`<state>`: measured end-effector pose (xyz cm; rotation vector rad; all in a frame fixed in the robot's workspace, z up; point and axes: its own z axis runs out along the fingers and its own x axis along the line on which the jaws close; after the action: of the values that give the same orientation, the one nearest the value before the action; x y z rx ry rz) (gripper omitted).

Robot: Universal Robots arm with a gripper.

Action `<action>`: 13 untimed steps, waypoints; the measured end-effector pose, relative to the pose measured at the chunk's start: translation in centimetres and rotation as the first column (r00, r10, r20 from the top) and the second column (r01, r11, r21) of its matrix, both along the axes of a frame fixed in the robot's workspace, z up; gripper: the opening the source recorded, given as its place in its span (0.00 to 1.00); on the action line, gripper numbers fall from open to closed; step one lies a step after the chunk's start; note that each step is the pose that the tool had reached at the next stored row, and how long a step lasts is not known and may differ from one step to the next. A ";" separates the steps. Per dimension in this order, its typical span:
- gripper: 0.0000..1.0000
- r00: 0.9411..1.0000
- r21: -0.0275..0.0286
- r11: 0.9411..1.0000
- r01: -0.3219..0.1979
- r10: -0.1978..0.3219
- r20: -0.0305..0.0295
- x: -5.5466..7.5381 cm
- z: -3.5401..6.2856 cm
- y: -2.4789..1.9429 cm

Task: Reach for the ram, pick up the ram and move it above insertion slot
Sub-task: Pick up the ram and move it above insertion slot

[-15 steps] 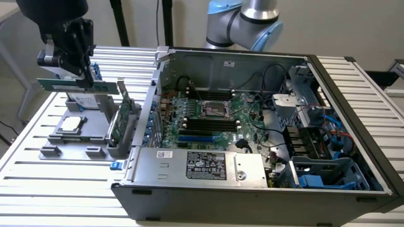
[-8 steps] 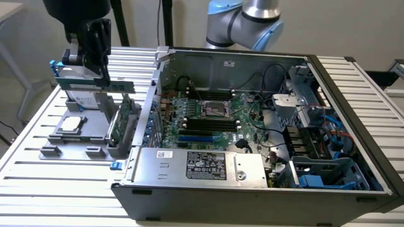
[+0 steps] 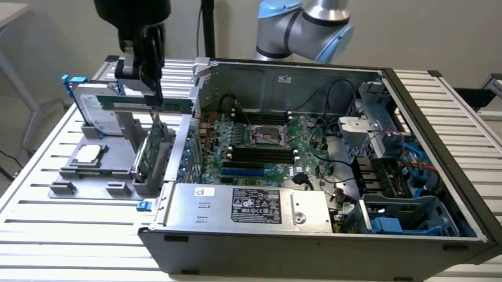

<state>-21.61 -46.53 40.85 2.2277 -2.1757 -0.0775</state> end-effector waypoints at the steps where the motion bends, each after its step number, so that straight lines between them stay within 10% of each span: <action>1: 0.13 1.000 0.000 1.000 0.000 0.000 0.000 0.5 -0.01 0.09; 13: 0.13 1.000 0.000 1.000 0.000 0.000 0.000 5.6 -0.68 2.02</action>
<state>-16.05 -44.51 40.17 2.2277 -2.1755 -0.0776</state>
